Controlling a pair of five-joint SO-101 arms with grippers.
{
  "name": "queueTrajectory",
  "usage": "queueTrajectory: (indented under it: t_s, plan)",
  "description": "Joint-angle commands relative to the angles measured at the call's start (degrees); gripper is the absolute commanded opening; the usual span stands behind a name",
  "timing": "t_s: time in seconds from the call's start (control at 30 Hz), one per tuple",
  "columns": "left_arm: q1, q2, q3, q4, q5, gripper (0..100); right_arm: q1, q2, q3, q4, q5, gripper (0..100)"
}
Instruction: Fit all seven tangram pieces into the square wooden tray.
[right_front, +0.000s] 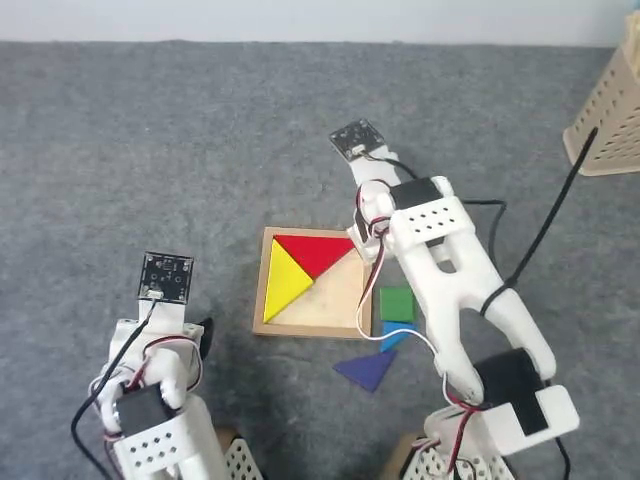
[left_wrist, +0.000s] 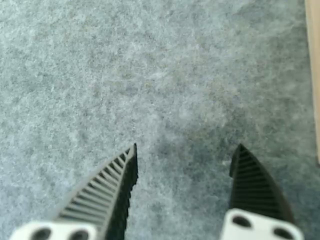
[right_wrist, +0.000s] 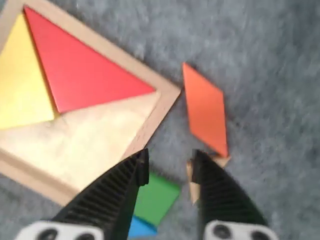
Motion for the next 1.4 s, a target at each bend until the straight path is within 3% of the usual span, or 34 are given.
queueTrajectory:
  t_s: [0.0,0.17,0.6,0.9,1.0,1.37]
  plan:
    - [-0.3,-0.9,-0.5,0.3,-0.6,28,0.8,1.6,-1.8,-3.4,3.0,19.1]
    - [-0.3,-0.9,-0.5,0.3,-0.6,28,0.8,11.6,-7.2,-3.8,7.3,19.4]
    - [-0.3,-0.9,-0.5,0.3,-0.6,28,8.0,26.7,-18.1,-3.5,8.0,19.5]
    - [-0.3,-0.9,-0.5,0.3,-0.6,28,8.2,21.5,-22.2,0.0,8.2,19.5]
    - [-0.3,-0.9,-0.5,0.3,-0.6,28,8.4,20.3,-22.6,0.2,11.9,19.5]
    - [-0.3,-0.9,-0.5,0.3,-0.6,28,10.2,31.3,-28.1,-0.6,13.1,19.5]
